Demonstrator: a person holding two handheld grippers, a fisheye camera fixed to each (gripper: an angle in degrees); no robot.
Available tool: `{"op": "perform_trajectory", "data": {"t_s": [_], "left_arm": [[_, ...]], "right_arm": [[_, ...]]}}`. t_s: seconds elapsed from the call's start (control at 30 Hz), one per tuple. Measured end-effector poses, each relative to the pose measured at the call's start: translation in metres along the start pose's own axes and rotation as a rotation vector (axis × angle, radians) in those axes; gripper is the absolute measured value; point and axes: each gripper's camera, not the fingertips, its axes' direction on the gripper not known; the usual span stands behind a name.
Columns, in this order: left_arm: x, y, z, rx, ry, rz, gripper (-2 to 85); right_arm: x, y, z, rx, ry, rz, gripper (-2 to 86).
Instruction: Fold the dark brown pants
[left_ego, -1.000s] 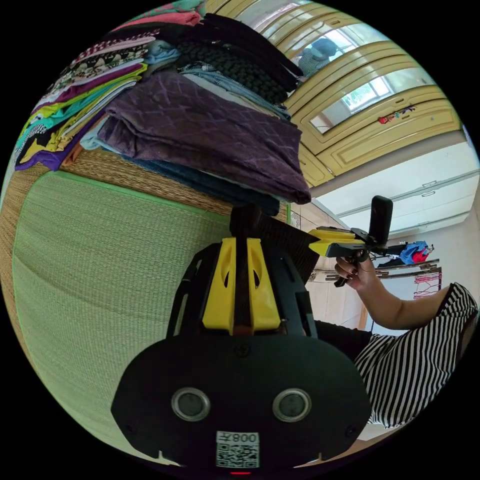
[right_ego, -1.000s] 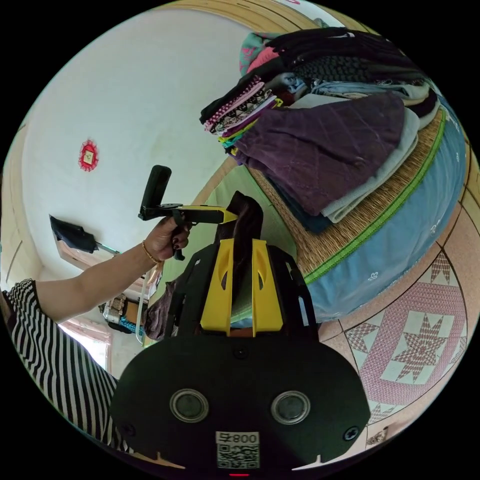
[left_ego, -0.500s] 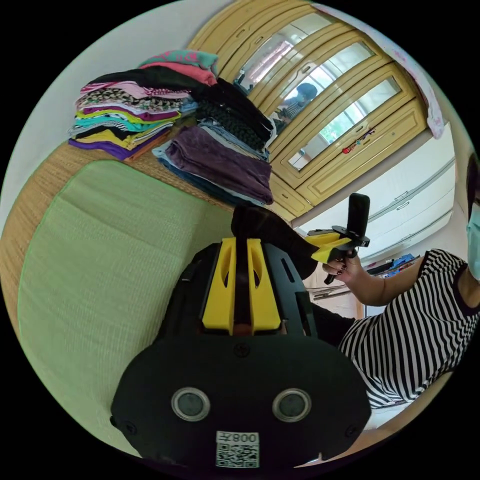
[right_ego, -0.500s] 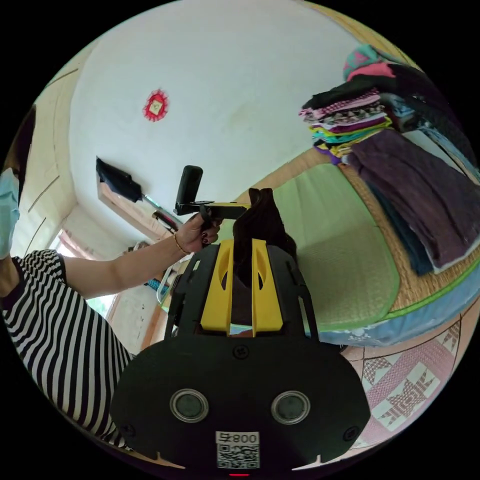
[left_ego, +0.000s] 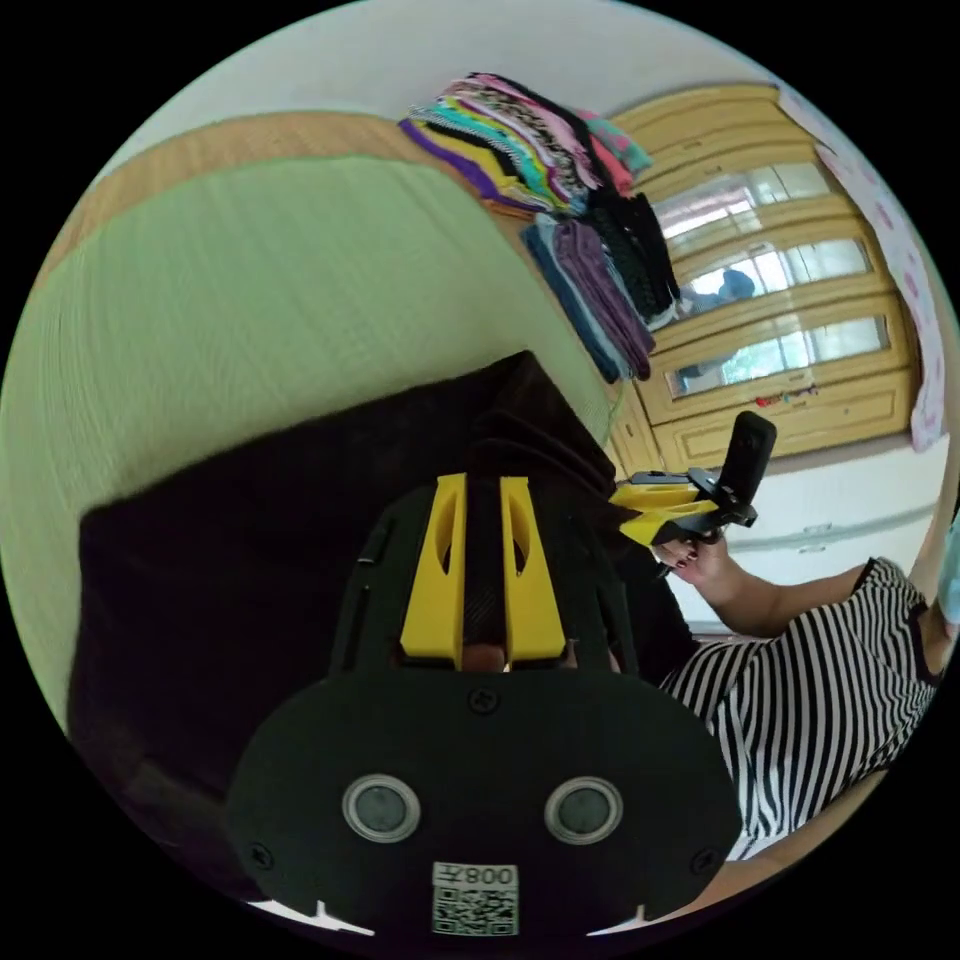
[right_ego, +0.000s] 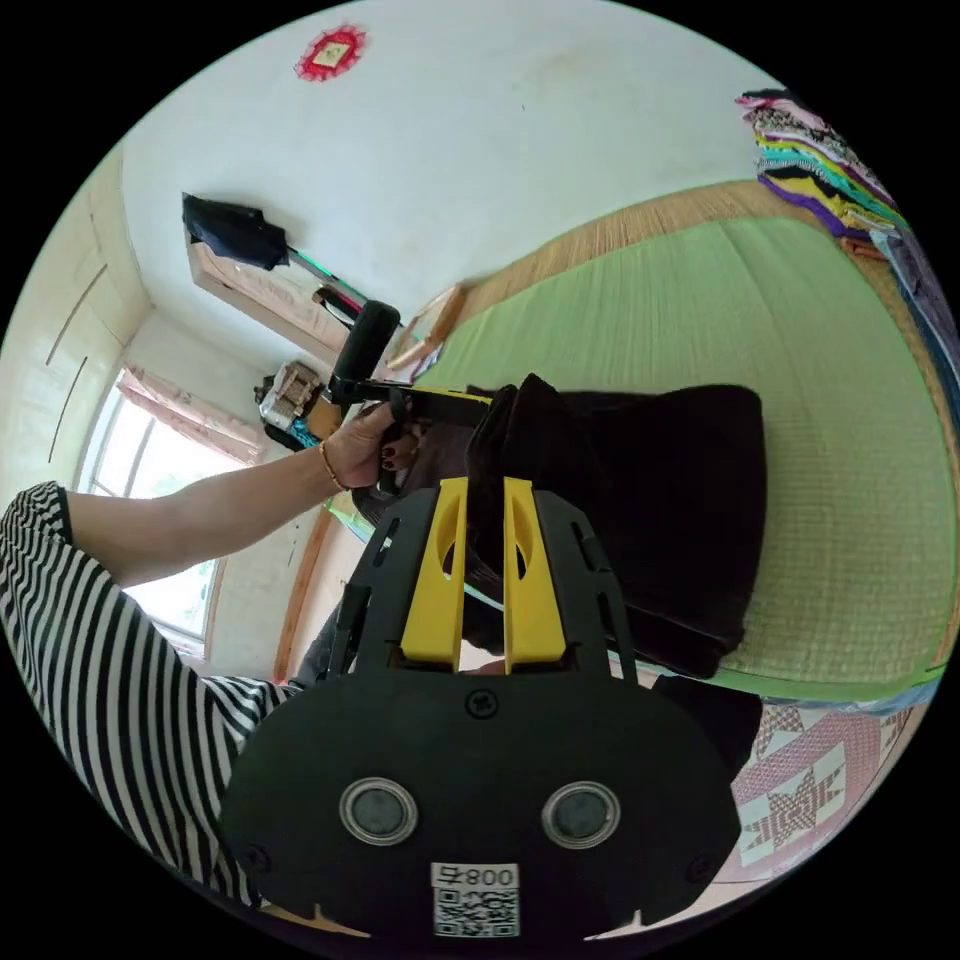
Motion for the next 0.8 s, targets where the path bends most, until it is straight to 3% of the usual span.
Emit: {"op": "perform_trajectory", "data": {"t_s": [0.27,0.43,0.67,0.8], "left_arm": [[-0.075,0.081,-0.035,0.194,0.390,-0.227,8.1],[-0.091,0.106,-0.076,0.311,0.464,-0.189,9.0],[-0.140,0.156,-0.111,0.377,0.617,-0.316,13.5],[-0.152,0.175,-0.128,0.390,0.586,-0.313,13.5]], "right_arm": [[-0.041,-0.047,0.059,-0.060,-0.022,0.032,6.7],[-0.089,-0.086,0.060,0.027,-0.061,-0.020,6.6],[-0.144,-0.134,0.127,-0.032,-0.084,-0.039,6.5],[-0.178,-0.161,0.153,-0.030,-0.076,-0.055,6.5]]}}
